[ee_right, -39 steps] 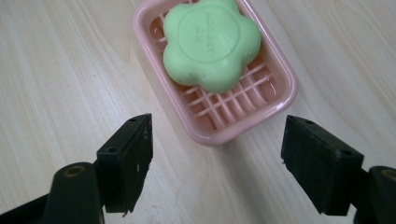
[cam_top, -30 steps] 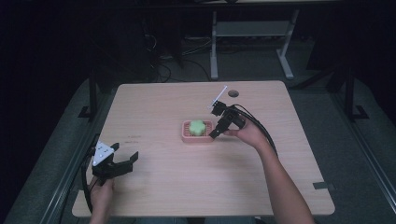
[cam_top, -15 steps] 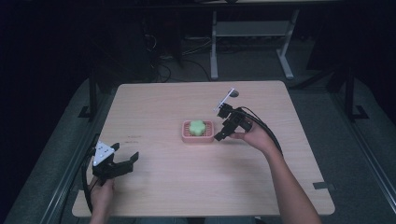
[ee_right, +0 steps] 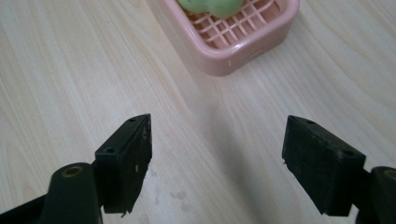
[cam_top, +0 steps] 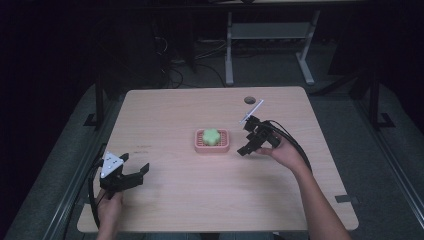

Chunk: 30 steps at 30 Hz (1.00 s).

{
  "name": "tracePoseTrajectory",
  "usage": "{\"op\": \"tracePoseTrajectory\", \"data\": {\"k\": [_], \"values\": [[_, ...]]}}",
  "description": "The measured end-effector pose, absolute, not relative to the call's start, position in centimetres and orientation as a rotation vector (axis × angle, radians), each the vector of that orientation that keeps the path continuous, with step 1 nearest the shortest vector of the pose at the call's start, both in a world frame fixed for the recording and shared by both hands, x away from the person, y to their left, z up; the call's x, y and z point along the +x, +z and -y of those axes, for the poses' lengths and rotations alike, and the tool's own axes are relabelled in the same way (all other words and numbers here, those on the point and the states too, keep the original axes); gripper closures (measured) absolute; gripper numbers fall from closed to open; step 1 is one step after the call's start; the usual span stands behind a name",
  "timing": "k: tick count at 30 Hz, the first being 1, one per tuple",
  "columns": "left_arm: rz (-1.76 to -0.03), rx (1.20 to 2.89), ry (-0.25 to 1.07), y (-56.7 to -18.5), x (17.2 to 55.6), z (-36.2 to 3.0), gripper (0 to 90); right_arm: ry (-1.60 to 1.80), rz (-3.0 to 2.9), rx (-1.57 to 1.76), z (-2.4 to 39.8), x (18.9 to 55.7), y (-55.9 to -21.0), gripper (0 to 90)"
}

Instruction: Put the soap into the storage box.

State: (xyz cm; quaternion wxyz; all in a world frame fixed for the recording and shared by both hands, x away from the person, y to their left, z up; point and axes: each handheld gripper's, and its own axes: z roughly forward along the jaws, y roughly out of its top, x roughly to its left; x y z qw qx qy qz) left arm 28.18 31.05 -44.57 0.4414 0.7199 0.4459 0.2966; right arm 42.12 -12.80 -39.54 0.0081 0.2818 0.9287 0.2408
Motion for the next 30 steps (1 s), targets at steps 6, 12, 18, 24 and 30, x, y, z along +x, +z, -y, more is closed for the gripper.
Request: {"op": "tracePoseTrajectory", "data": {"k": [6,12,18,24,30], "values": [[-1.105,1.79,0.737,-44.6,28.1,-31.0,14.2,0.76,-2.893,0.886,13.7,41.6,-39.5,23.7],[-1.097,1.788,0.738,-44.5,28.0,-31.0,14.2,0.758,-2.892,0.915,14.7,40.8,-39.8,23.7],[-1.094,1.799,0.74,-44.5,28.0,-30.9,14.2,0.789,-2.874,0.926,15.4,40.2,-39.8,23.7],[-1.089,1.802,0.741,-44.6,28.0,-30.8,14.2,0.795,-2.874,0.938,16.6,39.1,-40.4,23.7],[-1.08,1.808,0.745,-44.6,27.9,-30.6,14.2,0.805,-2.864,0.97,17.6,38.4,-40.9,23.8]]}}
